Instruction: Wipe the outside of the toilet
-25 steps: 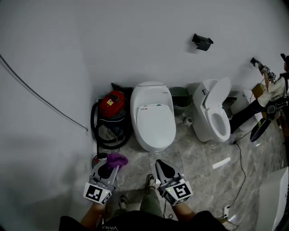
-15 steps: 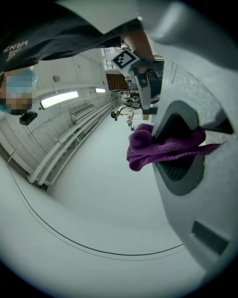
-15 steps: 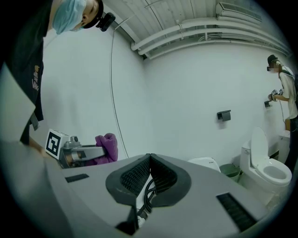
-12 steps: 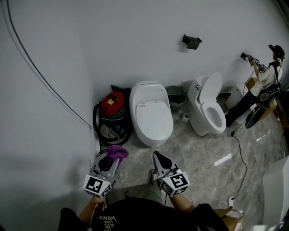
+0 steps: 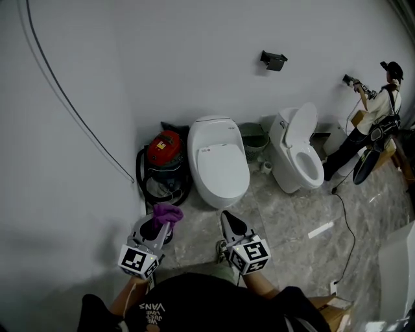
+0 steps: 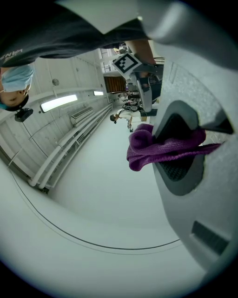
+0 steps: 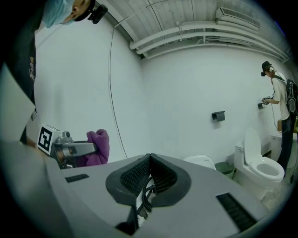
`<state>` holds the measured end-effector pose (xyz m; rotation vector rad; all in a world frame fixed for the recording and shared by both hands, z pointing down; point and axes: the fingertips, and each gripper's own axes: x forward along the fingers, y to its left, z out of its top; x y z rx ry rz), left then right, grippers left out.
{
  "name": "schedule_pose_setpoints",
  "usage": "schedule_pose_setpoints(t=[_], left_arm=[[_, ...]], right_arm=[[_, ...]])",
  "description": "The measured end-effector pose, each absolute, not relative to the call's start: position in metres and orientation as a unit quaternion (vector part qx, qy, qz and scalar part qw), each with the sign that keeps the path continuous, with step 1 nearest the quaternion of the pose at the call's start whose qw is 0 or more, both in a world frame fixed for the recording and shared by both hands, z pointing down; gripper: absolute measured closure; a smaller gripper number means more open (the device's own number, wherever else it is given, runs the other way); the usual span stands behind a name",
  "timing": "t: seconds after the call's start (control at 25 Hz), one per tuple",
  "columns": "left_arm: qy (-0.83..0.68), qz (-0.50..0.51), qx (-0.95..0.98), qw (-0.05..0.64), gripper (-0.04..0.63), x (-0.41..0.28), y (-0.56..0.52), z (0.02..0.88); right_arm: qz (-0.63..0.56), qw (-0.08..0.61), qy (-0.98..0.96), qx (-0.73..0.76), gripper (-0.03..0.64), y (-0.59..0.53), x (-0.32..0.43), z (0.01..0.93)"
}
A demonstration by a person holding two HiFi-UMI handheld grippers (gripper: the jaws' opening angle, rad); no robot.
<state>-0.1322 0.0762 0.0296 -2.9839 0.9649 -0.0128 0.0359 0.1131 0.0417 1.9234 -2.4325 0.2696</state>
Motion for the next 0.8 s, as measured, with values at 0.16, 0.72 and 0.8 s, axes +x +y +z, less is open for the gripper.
schedule_pose_setpoints(t=[0.16,0.72,0.8], left_arm=[[0.310,-0.005,-0.951,-0.005,0.526,-0.134,0.079,0.035],[0.317,-0.011,-0.948,-0.013,0.526,-0.134,0.076,0.044],[0.319,-0.011,-0.948,-0.014,0.526,-0.135,0.074,0.046]], right_arm=[[0.085,0.017,-0.778,0.622,0.618,0.110,0.037,0.040],[0.089,0.016,-0.770,0.632,0.618,0.102,0.043,0.044],[0.085,0.016,-0.769,0.633,0.618,0.100,0.041,0.042]])
